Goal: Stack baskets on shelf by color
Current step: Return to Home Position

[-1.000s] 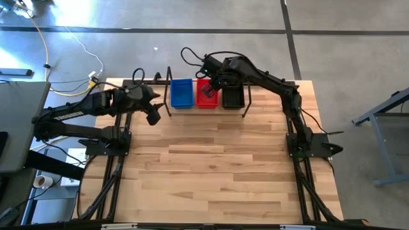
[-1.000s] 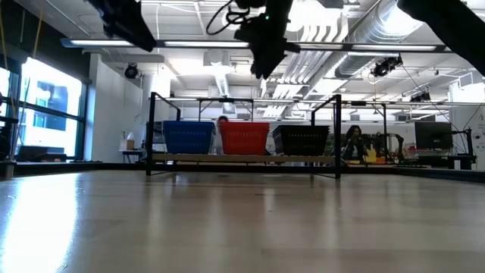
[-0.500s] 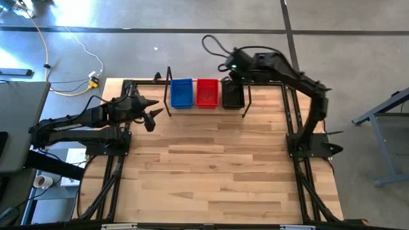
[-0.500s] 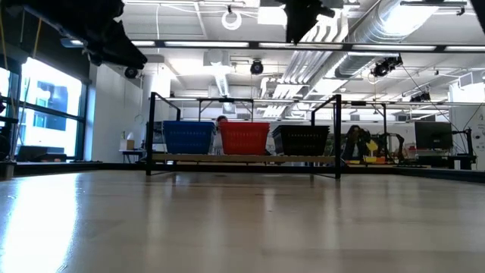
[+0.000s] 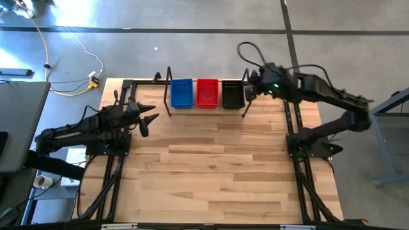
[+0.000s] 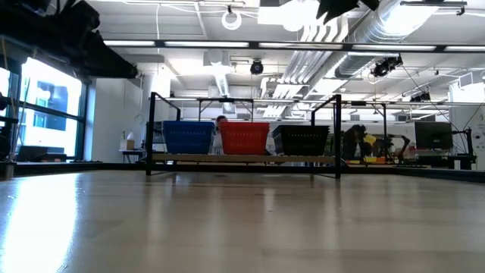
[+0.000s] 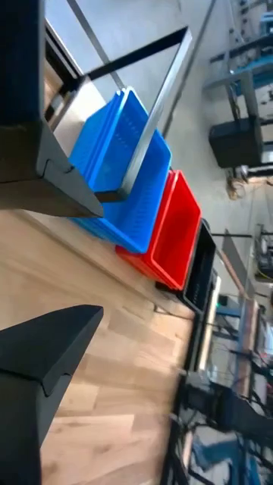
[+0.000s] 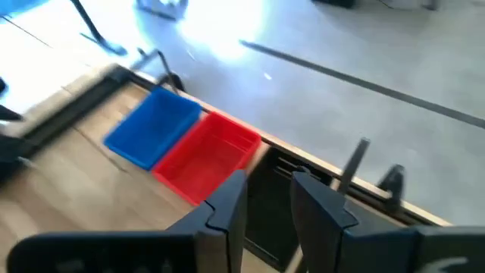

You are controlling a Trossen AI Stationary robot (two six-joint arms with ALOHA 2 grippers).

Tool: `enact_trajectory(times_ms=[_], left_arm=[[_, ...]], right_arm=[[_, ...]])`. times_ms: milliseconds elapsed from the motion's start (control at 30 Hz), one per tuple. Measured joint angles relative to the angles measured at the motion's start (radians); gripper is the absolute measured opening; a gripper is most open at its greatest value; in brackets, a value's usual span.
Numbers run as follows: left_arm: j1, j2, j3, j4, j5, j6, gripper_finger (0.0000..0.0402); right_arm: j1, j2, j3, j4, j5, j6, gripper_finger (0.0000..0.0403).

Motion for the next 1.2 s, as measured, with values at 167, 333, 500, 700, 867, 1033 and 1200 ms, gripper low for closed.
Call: enact_trajectory(times_ms=[167,333,500,700,867,1033,1200], left_arm=[[0.000,-0.091,-0.053,0.004,0.004,0.000,0.0188],[0.000,-0.172,-0.099,-0.001,0.004,-0.017,0.0188],[0.000,-0.239,-0.132,0.002,0.020,-0.065,0.0188],[0.000,-0.273,-0.155,0.016,0.038,-0.127,0.0188],[0.000,-0.273,-0.155,0.022,0.086,-0.135,0.0188],[0.000,-0.273,-0.155,0.022,0.088,-0.141,0.0188],[0.000,-0.273,-0.155,0.022,0.088,-0.141,0.0188]], right_arm=[[0.052,-0.175,-0.192,0.142,0.001,0.002,0.0089],[0.102,-0.349,-0.358,0.216,0.036,0.048,0.0089],[0.153,-0.515,-0.495,0.280,0.057,0.055,0.0089],[0.202,-0.690,-0.629,0.340,0.050,0.017,0.0089],[0.238,-0.825,-0.717,0.364,0.045,-0.033,0.0089],[0.263,-0.952,-0.793,0.395,0.006,-0.077,0.0089],[0.271,-1.068,-0.862,0.433,-0.133,-0.132,0.0089]])
